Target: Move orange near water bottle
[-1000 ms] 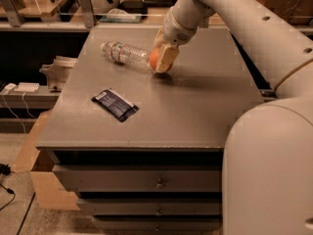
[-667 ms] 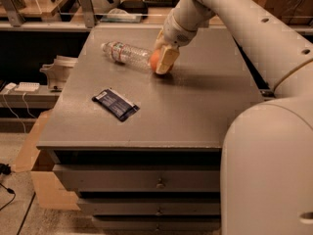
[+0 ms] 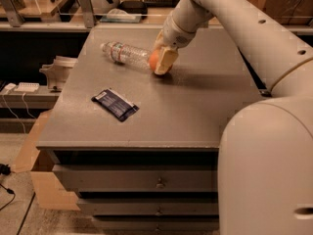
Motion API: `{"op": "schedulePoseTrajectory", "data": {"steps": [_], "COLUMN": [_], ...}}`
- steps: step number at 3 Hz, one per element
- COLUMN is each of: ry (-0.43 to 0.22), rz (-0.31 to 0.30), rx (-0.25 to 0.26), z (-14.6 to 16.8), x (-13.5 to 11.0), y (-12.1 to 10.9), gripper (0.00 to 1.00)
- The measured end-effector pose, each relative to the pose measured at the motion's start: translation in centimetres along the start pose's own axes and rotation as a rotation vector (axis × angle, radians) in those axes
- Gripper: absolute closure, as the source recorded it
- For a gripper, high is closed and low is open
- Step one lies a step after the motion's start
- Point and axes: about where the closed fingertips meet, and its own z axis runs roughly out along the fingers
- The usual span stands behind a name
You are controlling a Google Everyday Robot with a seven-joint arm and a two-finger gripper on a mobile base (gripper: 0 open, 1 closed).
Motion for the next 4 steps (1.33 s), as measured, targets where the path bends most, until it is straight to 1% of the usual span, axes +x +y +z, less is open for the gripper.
{"op": "schedulePoseTrajectory", "data": {"steps": [1,2,3,4], "ry": [0.000,-0.001,-0.005,-0.005], "rz": [0.000,-0.006,-0.011,-0.005], "rx": [0.000,-0.006,-0.010,-0.002], "z": [0.0,0.0,0.0,-0.6], "x": [0.0,0.2,0.5,1.4], "y": [0.0,-0.2,-0.4,-0.6], "gripper": [0.12,0.00,0.00,0.00]}}
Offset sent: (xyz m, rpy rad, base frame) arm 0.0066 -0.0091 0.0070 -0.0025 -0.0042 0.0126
